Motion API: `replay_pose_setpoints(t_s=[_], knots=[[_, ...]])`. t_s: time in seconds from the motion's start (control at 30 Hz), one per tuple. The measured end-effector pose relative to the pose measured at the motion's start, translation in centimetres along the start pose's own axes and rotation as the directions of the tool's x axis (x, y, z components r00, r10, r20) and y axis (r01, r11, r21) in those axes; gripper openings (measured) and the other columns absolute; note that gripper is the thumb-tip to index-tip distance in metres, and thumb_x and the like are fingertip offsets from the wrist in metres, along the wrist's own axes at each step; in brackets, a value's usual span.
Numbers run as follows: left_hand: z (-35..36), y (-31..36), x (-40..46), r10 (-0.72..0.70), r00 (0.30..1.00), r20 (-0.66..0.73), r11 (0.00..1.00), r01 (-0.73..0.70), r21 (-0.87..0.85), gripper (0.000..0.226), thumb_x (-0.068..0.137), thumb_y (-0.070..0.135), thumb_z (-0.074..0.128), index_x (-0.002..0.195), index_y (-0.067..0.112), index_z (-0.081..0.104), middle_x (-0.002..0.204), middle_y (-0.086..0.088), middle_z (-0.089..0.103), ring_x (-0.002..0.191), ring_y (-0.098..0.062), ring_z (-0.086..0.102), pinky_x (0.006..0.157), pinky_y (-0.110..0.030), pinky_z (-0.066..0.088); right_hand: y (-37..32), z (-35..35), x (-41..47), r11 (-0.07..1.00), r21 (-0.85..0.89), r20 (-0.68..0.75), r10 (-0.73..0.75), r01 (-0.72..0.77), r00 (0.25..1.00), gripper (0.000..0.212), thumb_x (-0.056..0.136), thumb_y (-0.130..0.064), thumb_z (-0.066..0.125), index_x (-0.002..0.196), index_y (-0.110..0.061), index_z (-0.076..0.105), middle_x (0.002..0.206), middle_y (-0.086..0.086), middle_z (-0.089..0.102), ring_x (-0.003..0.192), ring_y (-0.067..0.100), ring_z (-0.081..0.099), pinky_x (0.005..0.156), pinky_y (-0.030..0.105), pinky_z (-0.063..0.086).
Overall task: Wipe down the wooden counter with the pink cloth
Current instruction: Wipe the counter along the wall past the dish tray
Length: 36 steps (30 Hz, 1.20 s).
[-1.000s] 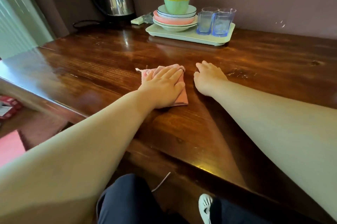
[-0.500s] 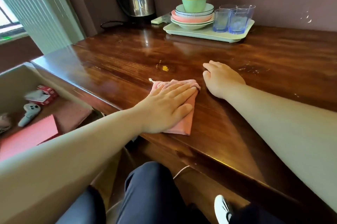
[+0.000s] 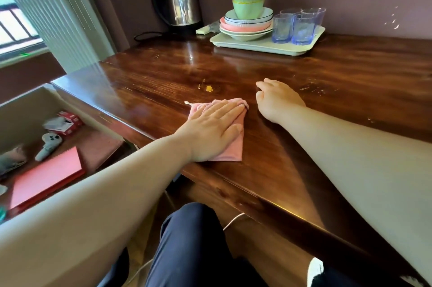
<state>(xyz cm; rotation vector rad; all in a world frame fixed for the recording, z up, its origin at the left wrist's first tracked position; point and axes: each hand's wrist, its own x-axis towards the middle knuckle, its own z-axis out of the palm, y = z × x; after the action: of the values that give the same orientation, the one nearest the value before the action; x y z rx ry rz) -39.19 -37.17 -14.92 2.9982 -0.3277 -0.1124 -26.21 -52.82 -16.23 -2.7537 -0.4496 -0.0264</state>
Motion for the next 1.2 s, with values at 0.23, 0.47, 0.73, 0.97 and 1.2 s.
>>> replay_pose_setpoints(t_s=[0.23,0.47,0.73,0.97,1.2], knots=[[0.8,0.8,-1.4,0.18,0.982,-0.061,0.983,-0.182,-0.027,0.06,0.098,0.056,0.014,0.153,0.037,0.004,0.156,0.024,-0.008,0.136,0.014,-0.022,0.112,-0.02,-0.02,2.5,-3.2,0.1,0.994,0.07,-0.077,-0.073,0.079,0.994,0.048,0.108,-0.018,0.032,0.155,-0.022,0.038,0.166,0.0,0.024,0.153,0.018,0.017,0.125,0.034,0.012],[1.1,2.3,-0.6,0.151,0.988,-0.029,0.988,-0.15,0.023,0.059,0.1,0.051,0.015,0.155,0.032,0.001,0.161,0.016,-0.009,0.143,0.002,-0.019,0.119,-0.038,-0.01,5.8,-3.0,-0.9,0.923,-0.118,-0.143,0.349,-0.366,0.926,0.054,0.107,-0.039,0.029,0.156,-0.017,0.031,0.165,0.005,0.022,0.151,0.025,0.021,0.123,0.044,0.019],[0.3,3.7,1.8,0.087,0.996,-0.009,0.996,-0.086,0.022,0.056,0.103,0.045,0.017,0.154,0.032,0.001,0.161,0.016,-0.008,0.144,-0.001,-0.015,0.119,-0.037,-0.009,6.5,-2.5,-1.6,0.884,-0.157,-0.09,0.432,-0.441,0.897,0.065,0.106,-0.052,0.017,0.161,-0.017,0.017,0.169,0.005,0.009,0.155,0.024,0.008,0.126,0.045,0.006],[1.6,3.6,0.7,0.165,0.983,-0.077,0.986,-0.166,0.001,0.062,0.096,0.056,0.01,0.154,0.036,0.001,0.159,0.02,-0.008,0.141,0.006,-0.018,0.119,-0.034,-0.01,6.2,-2.5,-2.0,0.881,-0.188,-0.061,0.43,-0.434,0.901,0.066,0.106,-0.053,0.015,0.162,-0.019,0.009,0.17,0.005,0.002,0.156,0.024,0.002,0.126,0.044,0.003],[1.7,5.6,4.1,0.15,0.984,-0.093,0.987,-0.143,0.075,0.06,0.1,0.051,0.009,0.155,0.029,0.001,0.162,0.011,-0.004,0.147,-0.007,-0.011,0.119,-0.04,-0.008,6.4,-2.2,-1.7,0.877,-0.186,-0.064,0.439,-0.443,0.896,0.066,0.106,-0.053,0.017,0.162,-0.019,0.01,0.17,0.005,0.003,0.156,0.024,0.002,0.126,0.044,0.004]])
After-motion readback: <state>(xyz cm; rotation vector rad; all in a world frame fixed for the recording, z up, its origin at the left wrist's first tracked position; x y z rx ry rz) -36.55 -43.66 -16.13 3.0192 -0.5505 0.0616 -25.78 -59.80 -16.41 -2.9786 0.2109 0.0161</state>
